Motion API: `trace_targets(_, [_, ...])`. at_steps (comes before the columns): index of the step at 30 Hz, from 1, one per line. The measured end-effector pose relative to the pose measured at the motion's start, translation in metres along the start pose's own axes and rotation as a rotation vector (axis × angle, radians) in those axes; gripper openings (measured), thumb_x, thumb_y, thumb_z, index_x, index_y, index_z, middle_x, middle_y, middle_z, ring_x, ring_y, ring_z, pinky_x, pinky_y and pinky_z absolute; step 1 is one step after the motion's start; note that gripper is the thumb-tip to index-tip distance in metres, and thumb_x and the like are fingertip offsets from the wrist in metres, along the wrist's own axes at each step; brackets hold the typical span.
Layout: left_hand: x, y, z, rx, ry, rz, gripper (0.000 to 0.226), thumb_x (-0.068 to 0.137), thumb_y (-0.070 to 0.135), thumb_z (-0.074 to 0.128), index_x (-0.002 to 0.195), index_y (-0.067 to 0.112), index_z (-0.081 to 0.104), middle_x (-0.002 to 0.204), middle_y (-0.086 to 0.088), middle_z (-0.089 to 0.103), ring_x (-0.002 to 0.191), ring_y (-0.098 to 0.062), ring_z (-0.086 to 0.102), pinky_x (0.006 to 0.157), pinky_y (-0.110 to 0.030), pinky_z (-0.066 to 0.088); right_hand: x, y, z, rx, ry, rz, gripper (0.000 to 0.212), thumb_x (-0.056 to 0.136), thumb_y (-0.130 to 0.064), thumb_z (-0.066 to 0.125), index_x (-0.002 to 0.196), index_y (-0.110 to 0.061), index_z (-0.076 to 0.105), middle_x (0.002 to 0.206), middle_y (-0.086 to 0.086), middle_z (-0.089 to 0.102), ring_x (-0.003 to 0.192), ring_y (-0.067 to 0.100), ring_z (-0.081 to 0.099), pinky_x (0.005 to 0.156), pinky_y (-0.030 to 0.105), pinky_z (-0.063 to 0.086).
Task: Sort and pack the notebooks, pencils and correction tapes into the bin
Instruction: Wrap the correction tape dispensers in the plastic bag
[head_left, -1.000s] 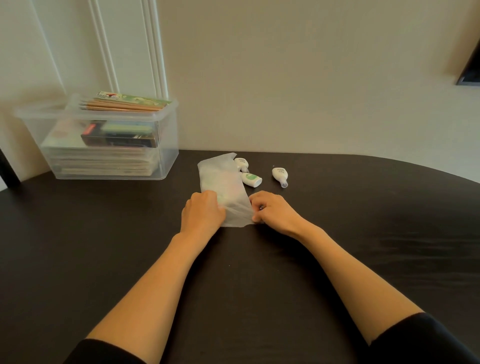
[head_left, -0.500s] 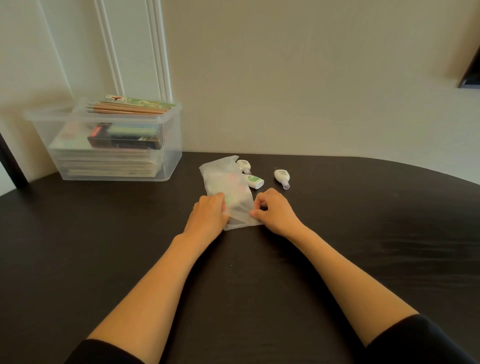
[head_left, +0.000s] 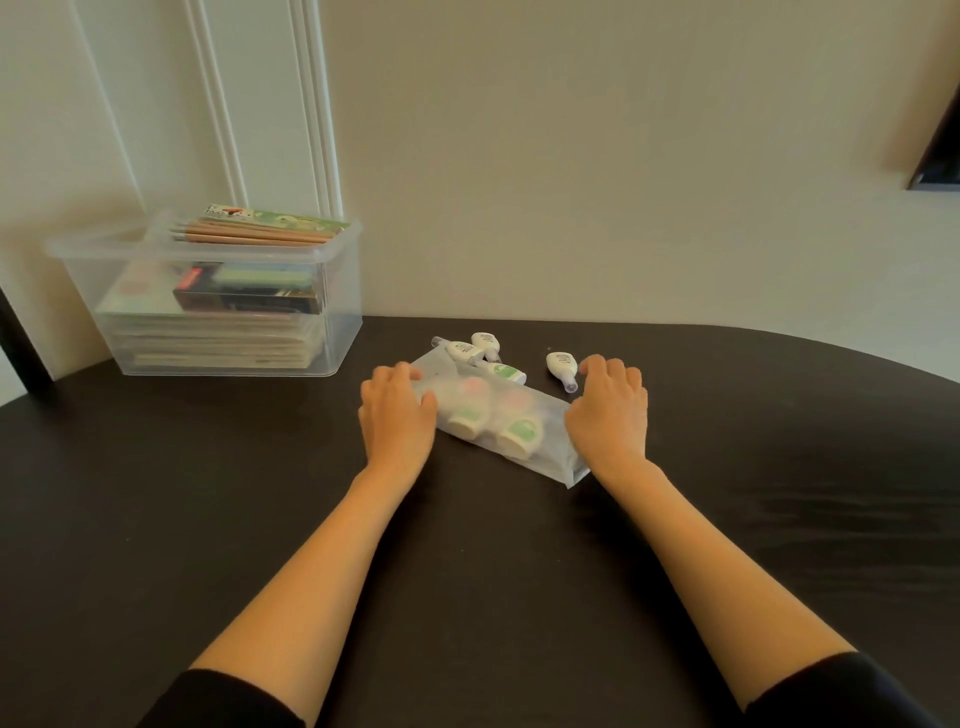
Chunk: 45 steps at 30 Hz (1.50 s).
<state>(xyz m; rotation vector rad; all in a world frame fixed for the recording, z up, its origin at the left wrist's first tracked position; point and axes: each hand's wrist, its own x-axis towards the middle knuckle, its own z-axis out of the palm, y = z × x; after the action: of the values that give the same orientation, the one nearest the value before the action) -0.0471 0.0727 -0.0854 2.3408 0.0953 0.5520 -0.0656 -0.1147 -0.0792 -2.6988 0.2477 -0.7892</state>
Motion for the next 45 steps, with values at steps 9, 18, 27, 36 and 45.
trace_targets(9, [0.017, -0.009, 0.007, 0.188, -0.254, 0.033, 0.045, 0.089, 0.040, 0.055, 0.122, 0.009, 0.054, 0.125, -0.012, 0.046, 0.119, -0.029, 0.041, 0.093, -0.038, 0.032, -0.010, -0.017, 0.023, 0.212, -0.233, -0.100, 0.030, 0.097, -0.018, 0.037, 0.116, -0.004, 0.054, 0.118, 0.013, 0.050, 0.108, 0.025, 0.040, 0.081, 0.024, 0.026])
trace_targets(18, [0.034, -0.008, -0.002, 0.113, -0.407, 0.042, 0.028, 0.086, 0.036, 0.059, 0.071, 0.020, 0.041, 0.074, 0.002, 0.040, 0.079, -0.019, 0.040, 0.061, -0.028, 0.031, -0.007, -0.012, 0.026, 0.235, -0.276, -0.069, 0.030, 0.098, -0.018, 0.033, 0.121, -0.009, 0.049, 0.121, 0.012, 0.049, 0.108, 0.025, 0.039, 0.080, 0.025, 0.025])
trace_targets(27, [0.029, -0.004, 0.006, 0.414, -0.178, 0.293, 0.020, 0.099, 0.017, 0.034, 0.102, 0.007, 0.051, 0.099, -0.011, 0.056, 0.088, -0.028, 0.052, 0.074, -0.032, 0.035, -0.007, -0.012, 0.027, 0.028, -0.312, -0.138, 0.030, 0.094, -0.005, 0.036, 0.123, -0.005, 0.044, 0.130, 0.011, 0.041, 0.111, 0.027, 0.040, 0.092, 0.030, 0.031])
trace_targets(36, [0.033, -0.008, 0.009, 0.315, -0.135, 0.302, 0.029, 0.097, 0.010, 0.033, 0.112, 0.007, 0.058, 0.107, -0.012, 0.057, 0.093, -0.023, 0.049, 0.076, -0.033, 0.037, -0.009, -0.009, 0.027, -0.031, -0.414, -0.139, 0.050, 0.092, -0.011, 0.041, 0.140, -0.014, 0.025, 0.134, 0.011, 0.032, 0.118, 0.026, 0.032, 0.090, 0.029, 0.033])
trace_targets(45, [0.058, 0.001, 0.009, 0.334, -0.407, 0.118, 0.034, 0.091, 0.027, 0.051, 0.117, 0.008, 0.058, 0.122, -0.015, 0.053, 0.115, -0.032, 0.047, 0.090, -0.037, 0.038, -0.009, -0.008, 0.028, -0.020, -0.396, -0.152, 0.047, 0.093, -0.014, 0.039, 0.139, -0.014, 0.027, 0.133, 0.011, 0.034, 0.115, 0.026, 0.033, 0.094, 0.030, 0.032])
